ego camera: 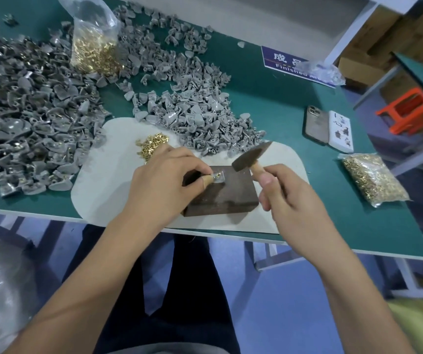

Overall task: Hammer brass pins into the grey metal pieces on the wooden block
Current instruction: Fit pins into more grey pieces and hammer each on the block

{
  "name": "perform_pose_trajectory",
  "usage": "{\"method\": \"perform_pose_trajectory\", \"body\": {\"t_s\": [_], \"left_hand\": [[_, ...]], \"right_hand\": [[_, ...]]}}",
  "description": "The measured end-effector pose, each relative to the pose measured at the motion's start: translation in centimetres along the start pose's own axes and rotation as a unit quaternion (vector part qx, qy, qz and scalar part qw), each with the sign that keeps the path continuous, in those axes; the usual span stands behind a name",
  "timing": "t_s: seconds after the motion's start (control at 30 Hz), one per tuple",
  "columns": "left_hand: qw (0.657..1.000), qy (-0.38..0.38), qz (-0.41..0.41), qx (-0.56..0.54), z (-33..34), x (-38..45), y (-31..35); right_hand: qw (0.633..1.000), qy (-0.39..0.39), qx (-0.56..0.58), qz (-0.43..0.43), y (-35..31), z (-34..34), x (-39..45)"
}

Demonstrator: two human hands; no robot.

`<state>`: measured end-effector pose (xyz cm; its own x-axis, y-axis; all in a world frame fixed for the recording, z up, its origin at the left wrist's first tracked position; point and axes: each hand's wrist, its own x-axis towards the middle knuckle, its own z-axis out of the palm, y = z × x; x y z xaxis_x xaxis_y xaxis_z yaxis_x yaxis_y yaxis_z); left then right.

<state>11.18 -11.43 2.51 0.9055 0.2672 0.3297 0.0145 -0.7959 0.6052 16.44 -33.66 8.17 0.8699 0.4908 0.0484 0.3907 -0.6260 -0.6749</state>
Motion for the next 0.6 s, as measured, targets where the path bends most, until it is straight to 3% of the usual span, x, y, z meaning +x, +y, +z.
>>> {"method": "perform_pose_trajectory", "body": {"t_s": [0.13,0.33,0.5,0.6], "left_hand": [[1.0,0.012,0.008,0.027,0.0,-0.1,0.2],[0.999,0.023,0.01,0.029,-0.1,-0.2,0.5],[0.999,0.032,0.003,0.032,0.0,-0.2,0.6],[0.999,0.037,0.006,0.022,0.1,-0.3,0.5]], "right_hand": [[0.998,-0.021,-0.053,0.028,-0.3,0.5,0.5],[0.99,0.097,-0.099,-0.005,-1.4,0.4,0.6],[0.989,0.019,-0.147,0.002,-1.5,0.3,0.9],[0.989,0.106,-0.103,-0.031,-1.9,-0.6,1.1]]}}
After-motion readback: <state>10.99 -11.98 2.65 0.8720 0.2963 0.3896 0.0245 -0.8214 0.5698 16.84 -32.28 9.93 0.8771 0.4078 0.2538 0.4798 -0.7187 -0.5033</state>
